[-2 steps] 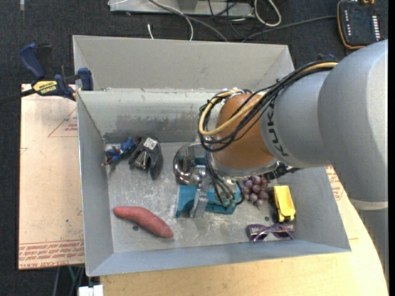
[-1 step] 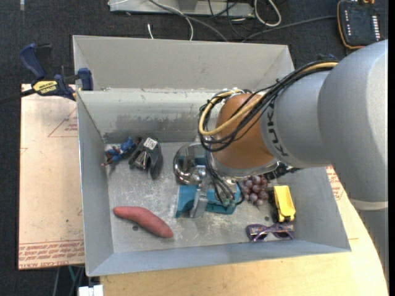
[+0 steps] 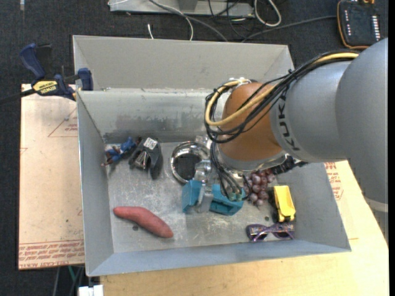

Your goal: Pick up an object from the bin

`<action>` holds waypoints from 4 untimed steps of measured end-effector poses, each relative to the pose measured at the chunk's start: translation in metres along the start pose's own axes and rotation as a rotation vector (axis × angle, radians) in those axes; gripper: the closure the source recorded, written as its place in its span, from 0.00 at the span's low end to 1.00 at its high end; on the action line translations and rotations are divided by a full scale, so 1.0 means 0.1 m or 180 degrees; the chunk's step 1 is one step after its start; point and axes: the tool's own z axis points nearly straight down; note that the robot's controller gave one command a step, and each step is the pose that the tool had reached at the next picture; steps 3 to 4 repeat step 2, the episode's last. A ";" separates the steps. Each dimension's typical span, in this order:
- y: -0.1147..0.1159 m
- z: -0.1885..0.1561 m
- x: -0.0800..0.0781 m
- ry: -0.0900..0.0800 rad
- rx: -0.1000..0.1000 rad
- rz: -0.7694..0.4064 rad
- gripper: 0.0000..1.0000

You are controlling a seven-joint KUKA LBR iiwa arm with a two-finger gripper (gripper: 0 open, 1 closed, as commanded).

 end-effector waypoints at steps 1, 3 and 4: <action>0.01 -0.25 -0.01 -0.0019 -0.0007 0.0000 1.00; 0.00 -0.39 0.01 0.0005 -0.0003 0.0000 1.00; 0.00 -0.39 0.01 0.0005 -0.0003 0.0000 1.00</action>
Offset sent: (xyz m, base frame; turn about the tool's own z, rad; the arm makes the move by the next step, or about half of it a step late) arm 0.0011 0.0001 0.0598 0.0001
